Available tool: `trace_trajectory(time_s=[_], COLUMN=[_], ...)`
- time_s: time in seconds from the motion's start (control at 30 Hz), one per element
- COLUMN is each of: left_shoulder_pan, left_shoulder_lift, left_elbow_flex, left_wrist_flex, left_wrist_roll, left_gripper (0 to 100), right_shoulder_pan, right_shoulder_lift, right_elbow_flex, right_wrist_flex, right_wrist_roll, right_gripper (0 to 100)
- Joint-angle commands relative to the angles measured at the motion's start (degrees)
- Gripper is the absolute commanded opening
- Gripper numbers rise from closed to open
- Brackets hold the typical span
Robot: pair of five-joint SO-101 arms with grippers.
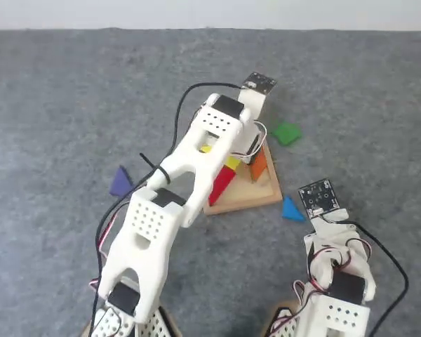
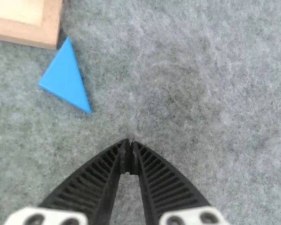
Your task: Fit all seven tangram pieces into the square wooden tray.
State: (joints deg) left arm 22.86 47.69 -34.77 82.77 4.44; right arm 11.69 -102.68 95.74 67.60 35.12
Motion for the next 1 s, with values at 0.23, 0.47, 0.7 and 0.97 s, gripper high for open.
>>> trace_trajectory(time_s=[0.23,0.47,0.7,0.97], left_shoulder_pan=[-0.7,0.4,0.3,1.8], left_shoulder_lift=[-1.5,-0.6,2.6,4.6], left_elbow_flex=[-7.5,-13.4,-6.2,-6.0], left_wrist_flex=[5.9,12.2,6.8,3.4], left_wrist_roll=[-4.9,-6.3,-6.3,-7.3], left_gripper=[16,16,16,16], right_shoulder_pan=[-0.3,-0.3,-0.3,-0.3], right_shoulder_lift=[0.1,0.1,0.1,0.1], right_elbow_flex=[0.8,0.8,0.8,0.8], right_wrist_flex=[0.5,0.5,0.5,0.5], right_wrist_roll=[0.6,0.6,0.6,0.6], right_gripper=[0.9,0.9,0.9,0.9])
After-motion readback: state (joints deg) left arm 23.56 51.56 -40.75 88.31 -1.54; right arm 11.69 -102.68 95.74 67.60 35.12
